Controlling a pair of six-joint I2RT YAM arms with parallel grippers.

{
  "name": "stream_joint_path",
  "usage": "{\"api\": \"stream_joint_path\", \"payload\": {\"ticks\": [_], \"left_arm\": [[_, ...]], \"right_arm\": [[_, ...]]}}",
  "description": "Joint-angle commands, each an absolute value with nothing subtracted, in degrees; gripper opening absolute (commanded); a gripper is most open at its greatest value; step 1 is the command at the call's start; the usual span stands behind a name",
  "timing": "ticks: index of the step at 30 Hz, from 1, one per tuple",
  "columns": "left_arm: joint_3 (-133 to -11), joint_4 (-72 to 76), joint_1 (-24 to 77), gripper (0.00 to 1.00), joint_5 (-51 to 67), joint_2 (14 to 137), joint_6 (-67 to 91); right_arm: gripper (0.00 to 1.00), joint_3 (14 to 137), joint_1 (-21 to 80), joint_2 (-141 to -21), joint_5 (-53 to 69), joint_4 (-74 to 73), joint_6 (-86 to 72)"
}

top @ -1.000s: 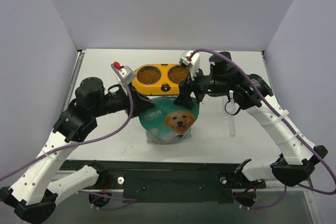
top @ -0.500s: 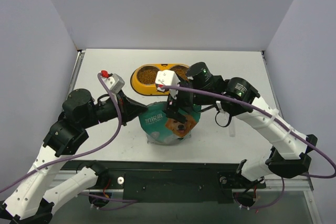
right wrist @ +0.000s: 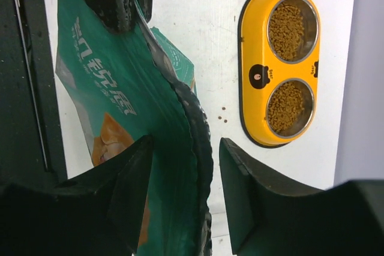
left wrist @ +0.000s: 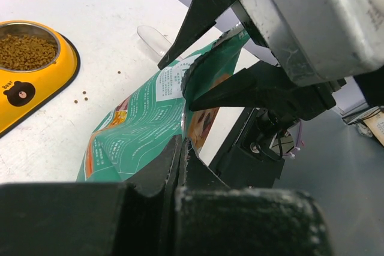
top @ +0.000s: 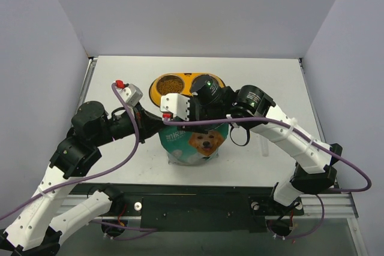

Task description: Serve the pet food

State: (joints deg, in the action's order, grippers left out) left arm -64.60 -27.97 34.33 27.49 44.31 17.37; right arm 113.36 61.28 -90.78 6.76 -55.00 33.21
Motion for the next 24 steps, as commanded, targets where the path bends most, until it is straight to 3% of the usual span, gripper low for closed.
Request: {"api": "stream_joint_path", "payload": {"ticks": [1,4,5,6,7,9,10,15,20,24], "left_arm": [[-64.87,-25.84,34.01,0.00,27.42,43.77,17.14],[-64.34,-26.98,34.10,0.05,25.84,44.03,16.61],[-64.42,-27.59,34.10,0.10,25.58,44.12,16.52],[-64.25,-27.68,34.19,0.25,24.45,44.21,16.87],[-63.99,-27.34,34.36,0.31,24.43,44.30,17.48],[-63.37,-26.81,35.15,0.58,22.42,44.30,18.36],[-62.85,-26.72,35.94,0.64,20.06,44.21,18.63],[-59.33,-21.38,40.52,0.67,12.40,42.80,17.84],[-59.50,-17.49,40.43,0.53,10.99,44.29,15.56],[-61.00,-16.09,40.43,0.56,11.51,45.79,14.68]], "right_arm": [[0.42,113.29,61.44,-89.65,1.23,-55.73,36.91],[0.21,114.42,60.91,-90.26,1.93,-54.93,37.18],[0.14,115.22,60.56,-90.61,3.15,-55.11,36.83],[0.00,116.88,60.30,-91.31,3.34,-55.19,35.78],[0.00,117.50,59.94,-91.49,3.77,-55.37,35.34],[0.00,118.74,59.16,-91.67,4.74,-56.07,33.76],[0.00,119.44,58.54,-91.58,5.70,-56.77,32.53],[0.00,120.50,55.37,-91.23,12.91,-60.38,30.06],[0.00,118.92,54.58,-91.05,17.48,-61.87,30.06],[0.00,119.00,53.35,-90.97,19.51,-61.87,29.36]]}}
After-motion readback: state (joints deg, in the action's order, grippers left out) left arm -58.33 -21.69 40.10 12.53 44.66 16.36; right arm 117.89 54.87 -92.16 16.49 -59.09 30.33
